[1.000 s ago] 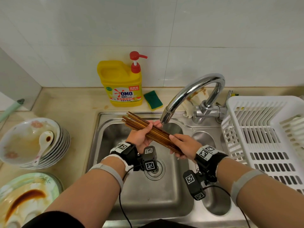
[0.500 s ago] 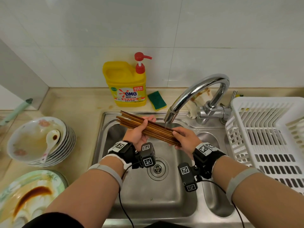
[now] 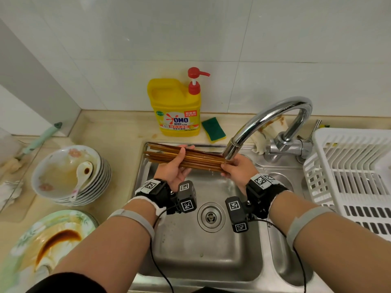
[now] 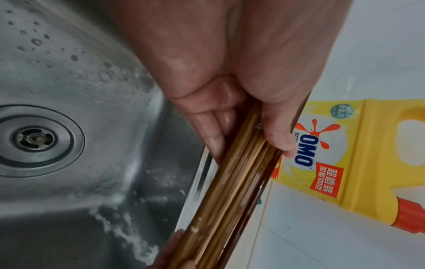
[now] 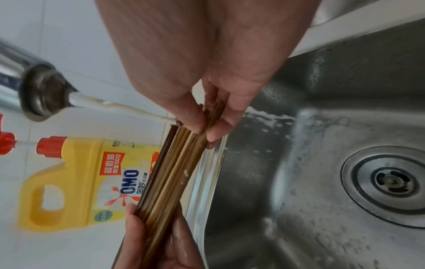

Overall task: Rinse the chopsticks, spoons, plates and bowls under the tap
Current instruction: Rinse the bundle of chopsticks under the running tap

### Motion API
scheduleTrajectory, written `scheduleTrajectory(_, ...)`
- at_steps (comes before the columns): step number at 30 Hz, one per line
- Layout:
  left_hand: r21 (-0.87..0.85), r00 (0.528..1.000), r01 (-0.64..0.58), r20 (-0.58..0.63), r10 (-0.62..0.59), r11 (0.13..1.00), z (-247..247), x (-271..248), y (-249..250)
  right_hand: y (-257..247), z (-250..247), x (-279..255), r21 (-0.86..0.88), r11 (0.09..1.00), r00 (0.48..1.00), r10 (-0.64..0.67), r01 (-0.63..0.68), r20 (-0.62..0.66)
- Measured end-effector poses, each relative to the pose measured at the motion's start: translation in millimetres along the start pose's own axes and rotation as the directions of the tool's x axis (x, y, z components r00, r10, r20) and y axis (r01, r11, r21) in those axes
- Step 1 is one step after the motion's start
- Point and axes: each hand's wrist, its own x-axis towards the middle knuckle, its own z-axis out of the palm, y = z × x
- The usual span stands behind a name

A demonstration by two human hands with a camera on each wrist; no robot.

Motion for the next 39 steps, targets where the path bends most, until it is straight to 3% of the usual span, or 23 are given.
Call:
scheduleTrajectory(5,-0.010,0.998,-0.056,0.027,0.056,0.998,-1,4,-4,0,-7,-6,0.265,0.960,0.995,0.070,-0.086,0.072)
scheduleTrajectory(12,-0.008,0.998,-0.044,0.046,0.044,0.999,10,7,-10,-8,-17,-11,0.377,0.919,0.994,0.103,-0.113,0.045)
scheduleTrajectory(18,0.036,0.999,0.012,0.039,-0.014,0.999,20,15,-19,-9,-31,-14,0.352,0.934,0.997,0.074,-0.065,-0.013)
scheduleTrajectory(26,-0.075,0.996,0.089,-0.011,-0.090,0.993,40,18,-38,-3,-58,-21,0.347,0.938,0.992,0.056,-0.012,-0.115)
scheduleTrajectory(31,-0.047,0.996,0.087,-0.023,-0.088,0.995,54,19,-49,-6,-76,-29,0.387,0.922,0.994,0.062,-0.021,-0.094)
scheduleTrajectory(39,-0.085,0.975,0.213,-0.050,-0.218,0.973,65,18,-63,-10,-85,-38,0.370,0.929,0.992,0.070,-0.027,-0.102)
